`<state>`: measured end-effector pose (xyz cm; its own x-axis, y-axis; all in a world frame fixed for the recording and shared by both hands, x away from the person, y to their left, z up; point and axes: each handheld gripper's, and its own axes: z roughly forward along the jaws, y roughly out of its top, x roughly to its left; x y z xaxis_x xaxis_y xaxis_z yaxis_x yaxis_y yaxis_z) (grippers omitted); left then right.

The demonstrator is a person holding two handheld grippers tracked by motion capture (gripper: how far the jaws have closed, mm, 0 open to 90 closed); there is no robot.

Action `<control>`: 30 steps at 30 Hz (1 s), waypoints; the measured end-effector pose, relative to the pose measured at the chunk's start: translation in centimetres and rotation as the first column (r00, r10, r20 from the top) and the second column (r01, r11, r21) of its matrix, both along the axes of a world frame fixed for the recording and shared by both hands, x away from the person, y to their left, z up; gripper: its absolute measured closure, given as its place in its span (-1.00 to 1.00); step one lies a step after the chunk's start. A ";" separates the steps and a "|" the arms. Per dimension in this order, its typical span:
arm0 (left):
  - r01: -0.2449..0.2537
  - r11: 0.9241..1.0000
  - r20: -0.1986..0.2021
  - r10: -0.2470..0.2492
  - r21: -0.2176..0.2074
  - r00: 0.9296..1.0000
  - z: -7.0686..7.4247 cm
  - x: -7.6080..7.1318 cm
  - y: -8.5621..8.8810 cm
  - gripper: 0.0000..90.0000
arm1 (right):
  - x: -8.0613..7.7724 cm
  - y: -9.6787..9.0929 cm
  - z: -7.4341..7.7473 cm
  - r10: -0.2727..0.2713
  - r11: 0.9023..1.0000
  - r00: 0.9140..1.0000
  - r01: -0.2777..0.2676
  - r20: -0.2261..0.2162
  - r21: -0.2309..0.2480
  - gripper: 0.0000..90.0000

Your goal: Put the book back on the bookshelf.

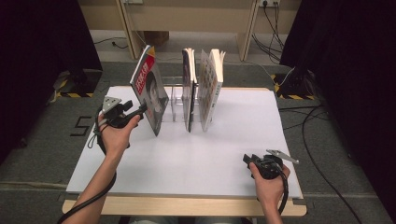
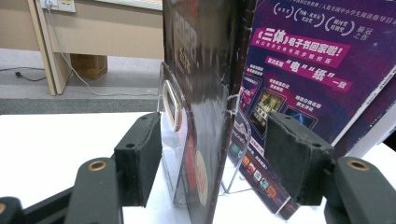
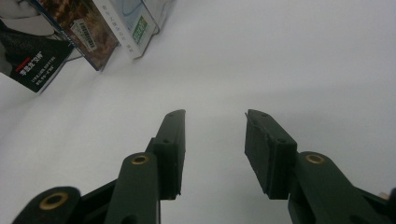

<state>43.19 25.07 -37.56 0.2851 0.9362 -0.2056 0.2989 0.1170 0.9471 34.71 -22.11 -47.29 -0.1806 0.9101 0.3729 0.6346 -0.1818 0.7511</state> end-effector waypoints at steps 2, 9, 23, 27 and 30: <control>0.003 1.000 -0.002 -0.003 -0.002 1.000 -0.1 -0.2 0.1 -0.20 | 0.0 0.0 0.0 -0.001 1.000 1.000 0.001 0.001 -0.003 0.31; 0.004 1.000 -0.008 -0.004 -0.003 1.000 -0.6 -0.8 0.7 -0.20 | 0.0 -0.1 0.1 -0.002 1.000 1.000 0.002 0.001 0.000 0.31; 0.005 1.000 -0.016 -0.005 0.012 1.000 -1.4 -2.1 1.8 -0.21 | 0.0 -0.2 0.1 -0.002 1.000 1.000 0.002 0.005 -0.006 0.31; 0.009 1.000 -0.020 -0.008 0.014 1.000 -1.7 -2.5 2.1 -0.21 | 0.0 -0.1 0.1 -0.005 1.000 1.000 0.005 -0.001 0.000 0.31; 0.010 1.000 -0.023 -0.010 0.010 1.000 -1.9 -2.8 2.2 -0.21 | 0.0 -0.2 0.1 -0.004 1.000 1.000 0.004 0.005 -0.007 0.31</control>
